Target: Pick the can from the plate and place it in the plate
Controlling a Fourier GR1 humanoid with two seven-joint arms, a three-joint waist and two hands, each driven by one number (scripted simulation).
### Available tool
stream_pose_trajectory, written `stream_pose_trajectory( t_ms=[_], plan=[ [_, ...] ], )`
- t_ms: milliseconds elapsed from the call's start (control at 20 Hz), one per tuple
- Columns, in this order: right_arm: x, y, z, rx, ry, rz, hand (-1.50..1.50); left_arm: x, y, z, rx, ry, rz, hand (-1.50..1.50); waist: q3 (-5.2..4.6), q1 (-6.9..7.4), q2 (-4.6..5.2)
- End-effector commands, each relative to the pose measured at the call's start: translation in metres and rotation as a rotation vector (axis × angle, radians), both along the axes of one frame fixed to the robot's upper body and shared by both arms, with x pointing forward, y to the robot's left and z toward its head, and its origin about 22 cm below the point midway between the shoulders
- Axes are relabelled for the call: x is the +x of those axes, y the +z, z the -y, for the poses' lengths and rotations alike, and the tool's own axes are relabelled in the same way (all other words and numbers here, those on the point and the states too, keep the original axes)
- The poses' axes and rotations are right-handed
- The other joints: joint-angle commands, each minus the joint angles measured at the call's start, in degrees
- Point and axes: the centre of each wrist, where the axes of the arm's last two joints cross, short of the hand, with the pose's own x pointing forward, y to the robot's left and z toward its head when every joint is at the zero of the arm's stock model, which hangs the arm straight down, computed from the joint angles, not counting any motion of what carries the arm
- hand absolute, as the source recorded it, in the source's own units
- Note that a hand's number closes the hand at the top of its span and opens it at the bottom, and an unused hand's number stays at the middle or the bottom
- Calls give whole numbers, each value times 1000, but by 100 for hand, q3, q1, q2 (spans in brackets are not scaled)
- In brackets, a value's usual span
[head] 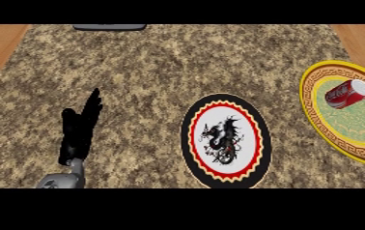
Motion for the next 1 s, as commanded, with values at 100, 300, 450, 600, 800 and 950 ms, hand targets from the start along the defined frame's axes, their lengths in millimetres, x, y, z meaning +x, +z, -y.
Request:
stream_pose_trajectory(
  t_ms=[100,300,450,600,800,950],
  plan=[
    [-13,-18,0,36,75,56,-150,3,3,-4,-7,-12,-14,0,0,4,0],
    [-3,-14,-3,-8,39,12,-150,-4,3,-7,-7,-10,6,0,4,59,13],
    [-13,-19,2,-57,8,-14,-150,-14,-10,11,-24,-8,-8,0,3,43,11],
    [-15,-38,-8,-50,-2,-7,-150,-4,-3,-2,-3,-5,17,0,6,48,23],
    [-9,-30,-7,-75,-38,-20,-150,-16,-13,21,-7,-35,19,0,3,47,14],
    [-27,-24,10,-98,-78,-4,-150,-15,5,7,-9,-5,4,0,16,101,36]
  ],
)
